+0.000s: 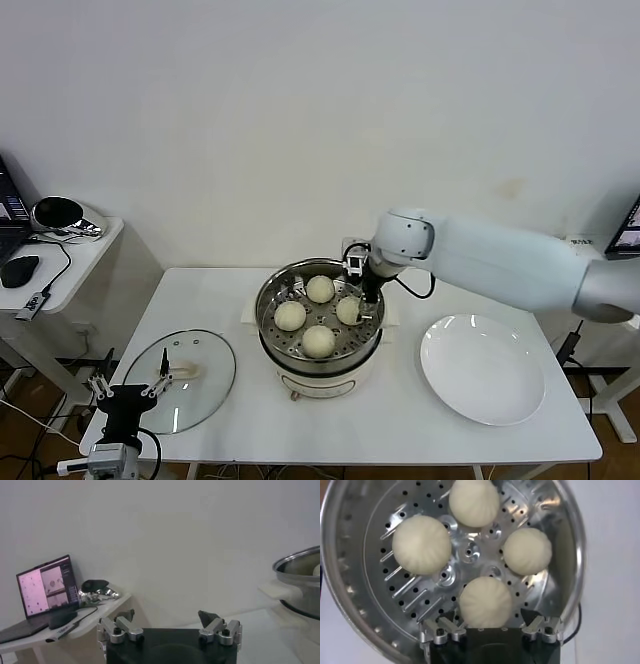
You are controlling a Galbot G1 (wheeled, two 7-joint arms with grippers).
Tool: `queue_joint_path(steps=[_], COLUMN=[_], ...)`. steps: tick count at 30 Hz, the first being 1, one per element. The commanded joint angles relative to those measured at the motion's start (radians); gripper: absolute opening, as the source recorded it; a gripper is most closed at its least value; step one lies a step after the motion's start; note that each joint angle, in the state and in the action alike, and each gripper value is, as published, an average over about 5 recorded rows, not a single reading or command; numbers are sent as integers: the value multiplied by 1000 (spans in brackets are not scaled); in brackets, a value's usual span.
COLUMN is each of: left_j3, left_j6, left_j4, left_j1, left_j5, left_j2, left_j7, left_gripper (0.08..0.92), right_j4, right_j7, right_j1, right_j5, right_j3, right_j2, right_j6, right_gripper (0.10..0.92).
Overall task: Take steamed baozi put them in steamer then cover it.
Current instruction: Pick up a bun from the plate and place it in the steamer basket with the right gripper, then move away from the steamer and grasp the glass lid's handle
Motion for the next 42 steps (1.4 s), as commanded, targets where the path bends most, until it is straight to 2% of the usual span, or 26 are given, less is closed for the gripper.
queue_joint_path(steps=[1, 6, 11, 16, 23, 28, 33, 36, 42], left_j3=[-1, 3, 6, 19, 60, 70, 51, 25, 4], left_j6=[-2, -5, -17, -46, -93, -159, -145, -126, -111], left_j4=[3, 2, -1, 3, 25, 116, 198, 226, 262], left_j1=[-1, -4, 0, 3, -2, -28, -27, 6, 96], left_j5=[-2, 6, 10, 10, 66, 225, 534, 753, 1054], left_j2=[1, -2, -5, -13, -31, -21, 12, 66, 199], left_j7=[0, -2, 0, 11, -11, -81, -140, -153, -95], left_gripper=[823, 823, 823, 823, 823, 823, 823, 823, 823], right_j4=[243, 339, 375, 364, 345, 393, 483, 541, 626], right_j7=[249, 552, 674, 690, 613, 570, 588, 628, 701], right_j1=[-155, -626, -1093, -1438, -1674, -1765, -1868, -1924, -2012], right_j5=[31, 21, -106, -279, -420, -465, -435, -393, -354], right_j3=[234, 617, 1000, 1327, 1665, 1835, 1906, 1962, 2056], right_j2=[-238, -341, -308, -117, 215, 409, 485, 485, 479], right_j6=[158, 357, 539, 721, 938, 960, 912, 861, 799], right_gripper=[823, 823, 823, 823, 823, 823, 823, 823, 823])
